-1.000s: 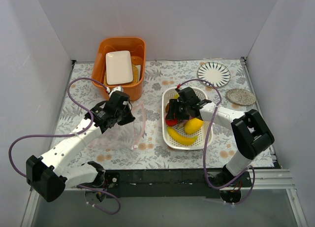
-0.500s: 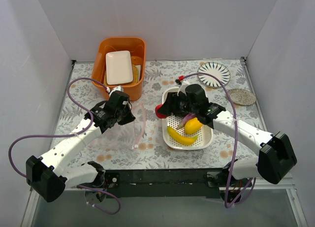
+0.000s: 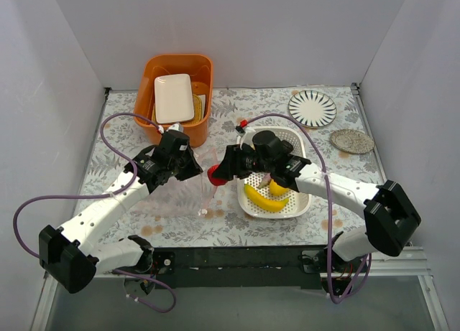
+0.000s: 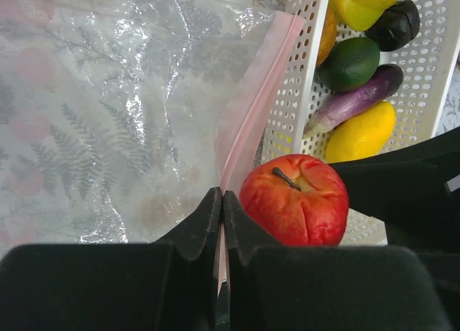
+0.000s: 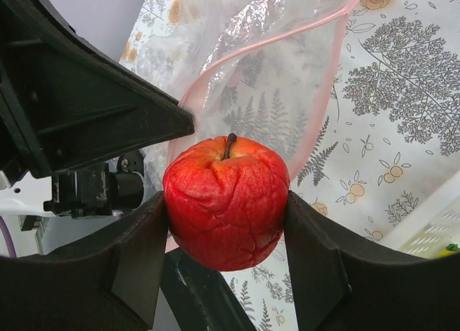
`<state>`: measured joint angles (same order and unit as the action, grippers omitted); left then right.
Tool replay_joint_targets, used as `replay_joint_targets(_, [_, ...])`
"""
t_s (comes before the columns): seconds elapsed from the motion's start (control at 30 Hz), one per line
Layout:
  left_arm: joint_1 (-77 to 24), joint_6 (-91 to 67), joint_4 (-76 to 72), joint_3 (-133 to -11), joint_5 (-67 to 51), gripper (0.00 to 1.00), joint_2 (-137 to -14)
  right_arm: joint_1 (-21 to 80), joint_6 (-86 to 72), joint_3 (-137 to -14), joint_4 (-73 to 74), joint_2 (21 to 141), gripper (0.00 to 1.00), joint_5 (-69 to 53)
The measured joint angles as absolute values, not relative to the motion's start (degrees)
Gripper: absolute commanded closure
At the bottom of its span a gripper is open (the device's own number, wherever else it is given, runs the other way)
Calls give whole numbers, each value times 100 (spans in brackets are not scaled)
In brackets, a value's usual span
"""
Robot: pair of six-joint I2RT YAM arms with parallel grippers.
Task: Place the food in the zip-top bag and seal the zipper
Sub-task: Place the fake fruit in the zipper food storage bag.
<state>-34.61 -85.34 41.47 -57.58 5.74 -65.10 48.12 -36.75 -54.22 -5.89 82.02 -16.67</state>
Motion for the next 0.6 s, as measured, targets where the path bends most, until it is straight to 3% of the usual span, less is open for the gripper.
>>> replay_joint_targets(0.37, [-3461,-8619,4099,-5881,357,100,-6462,4945,-3636,-5714,-482,8742,45,-1557])
replay_joint_targets(0.6, [-3461,-8643,4150,-5996,357,100,-6372,5017,-3459,-6062,-178,8836,14,-1350])
